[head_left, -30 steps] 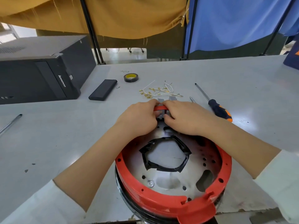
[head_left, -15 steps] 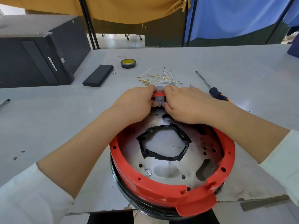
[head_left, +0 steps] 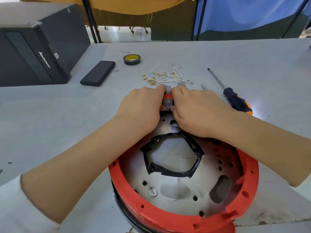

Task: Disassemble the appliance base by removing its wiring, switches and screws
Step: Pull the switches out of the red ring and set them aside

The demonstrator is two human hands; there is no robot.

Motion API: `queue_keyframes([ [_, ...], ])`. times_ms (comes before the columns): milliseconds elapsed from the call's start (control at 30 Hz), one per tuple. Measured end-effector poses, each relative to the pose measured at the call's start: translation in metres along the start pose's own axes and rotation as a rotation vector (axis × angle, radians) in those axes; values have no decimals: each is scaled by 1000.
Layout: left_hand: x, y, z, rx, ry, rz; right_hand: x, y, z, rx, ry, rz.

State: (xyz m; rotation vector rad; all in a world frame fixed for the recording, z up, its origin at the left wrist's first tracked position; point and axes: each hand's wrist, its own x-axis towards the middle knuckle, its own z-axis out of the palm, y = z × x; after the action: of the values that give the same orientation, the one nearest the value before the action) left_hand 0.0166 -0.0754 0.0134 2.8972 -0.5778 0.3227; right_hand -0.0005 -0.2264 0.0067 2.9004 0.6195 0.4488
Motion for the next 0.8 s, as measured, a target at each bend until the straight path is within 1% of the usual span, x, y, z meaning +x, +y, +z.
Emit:
queue_keyframes([
  [133, -2, 3, -3, 27, -23, -22, 0, -1, -1, -1, 2, 9],
  [367, -3, -3, -2, -84, -104, 38, 0, 4, 2, 64, 14, -3],
  [567, 1, -5, -3, -158, -137, 14, -1, 3, 2, 33, 3, -10],
  [633, 1, -3, -2, -132, -115, 1, 0, 2, 2, 9, 3, -8],
  [800, 1, 6, -2, 30, -60, -39, 0, 0, 1, -62, -18, 7],
])
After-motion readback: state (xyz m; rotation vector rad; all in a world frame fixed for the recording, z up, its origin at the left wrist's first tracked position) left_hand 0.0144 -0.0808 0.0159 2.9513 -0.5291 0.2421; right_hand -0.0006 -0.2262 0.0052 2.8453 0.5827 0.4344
